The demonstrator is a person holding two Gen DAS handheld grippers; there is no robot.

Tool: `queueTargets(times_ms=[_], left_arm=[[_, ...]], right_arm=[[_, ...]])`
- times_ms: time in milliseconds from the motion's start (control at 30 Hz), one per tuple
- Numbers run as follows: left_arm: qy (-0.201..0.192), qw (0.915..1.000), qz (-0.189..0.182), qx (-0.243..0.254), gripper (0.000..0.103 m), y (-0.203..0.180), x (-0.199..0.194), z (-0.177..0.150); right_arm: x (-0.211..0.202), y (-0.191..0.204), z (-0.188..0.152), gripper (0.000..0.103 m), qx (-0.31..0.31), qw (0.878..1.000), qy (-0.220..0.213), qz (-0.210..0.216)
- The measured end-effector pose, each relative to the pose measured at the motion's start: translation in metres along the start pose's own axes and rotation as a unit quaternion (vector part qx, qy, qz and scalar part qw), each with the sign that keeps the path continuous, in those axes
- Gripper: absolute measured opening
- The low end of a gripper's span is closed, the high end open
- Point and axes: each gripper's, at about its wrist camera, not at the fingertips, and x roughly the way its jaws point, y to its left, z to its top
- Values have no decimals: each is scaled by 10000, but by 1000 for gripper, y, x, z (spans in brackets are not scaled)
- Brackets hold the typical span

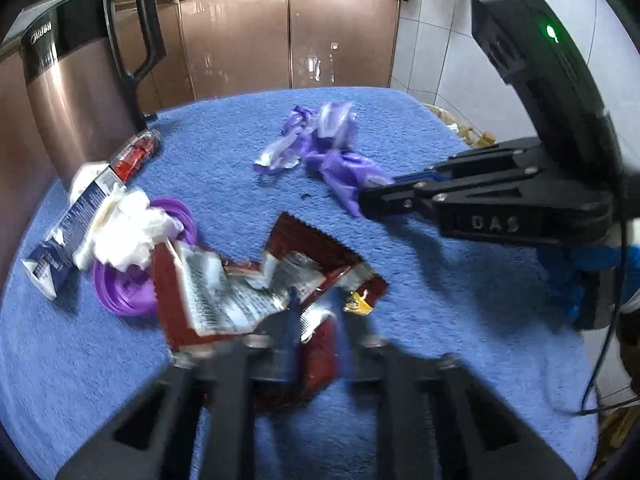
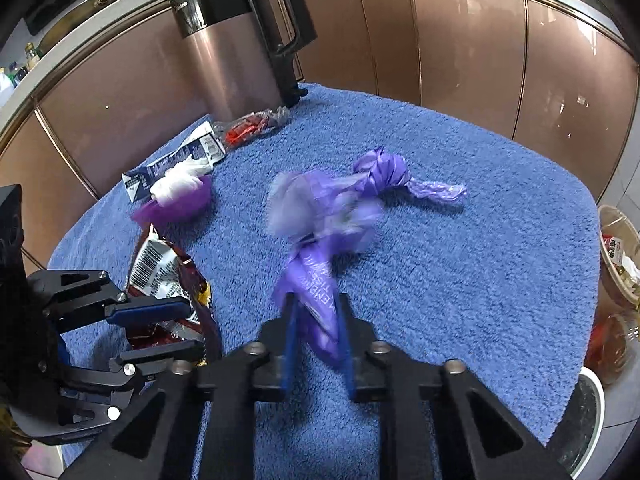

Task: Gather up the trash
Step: 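Grasp the red-silver chip bag with the left tool while the right grasps a purple wrapper, then carry the chip bag with the left tool over the bin while the right carries the purple wrapper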

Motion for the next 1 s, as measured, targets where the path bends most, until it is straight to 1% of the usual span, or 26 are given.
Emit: queueTargets(times_ms=[33,133,233,333,367,400,467,500,567,600,733,833,933,1000], left_arm=[[-14,10000,-28,-70,0,-2,-1,-2],[-40,9999,113,-121,0,-11,-6,-8],[-79,9995,140,-268,0,-15,-14,-15],[-92,9989,92,-449,0,-12,-24,-17],[-125,9982,42,-581,0,-10,-31,-17],[-156,9977,-5,-653,1,-9,-38,-16],[-229,9967,15,-779,5,-4,-50,-17],[-252,9961,59,-843,13,-2,-55,-18],[-328,9937,201,-1048,47,7,-64,-19],[-366,9924,273,-1141,49,11,-67,-20],[-382,9850,496,-1610,49,34,-68,-20],[-371,9766,605,-2031,49,48,-63,-16],[-352,9738,640,-2155,49,51,-50,-5],[-263,9711,748,-2251,49,51,-44,-4]], right_arm=[[-1,0,-2,7,5,10000,-15,11],[-10,2,-7,7,35,9999,-82,84],[-29,5,-15,7,-7,9997,-210,125],[-47,7,-22,7,-3,9994,-330,137],[-54,6,-25,7,19,9992,-378,138],[-58,6,-27,7,59,9990,-414,135],[-68,4,-34,7,116,9987,-474,132],[-74,2,-37,7,146,9985,-503,125],[-81,0,-43,7,205,9983,-543,106],[-84,-2,-46,7,235,9981,-564,92],[-91,-7,-54,7,348,9973,-638,101],[-94,-10,-57,7,396,9969,-678,93],[-96,-13,-61,7,388,9970,-673,66],[-97,-15,-64,7,367,9971,-663,17]])
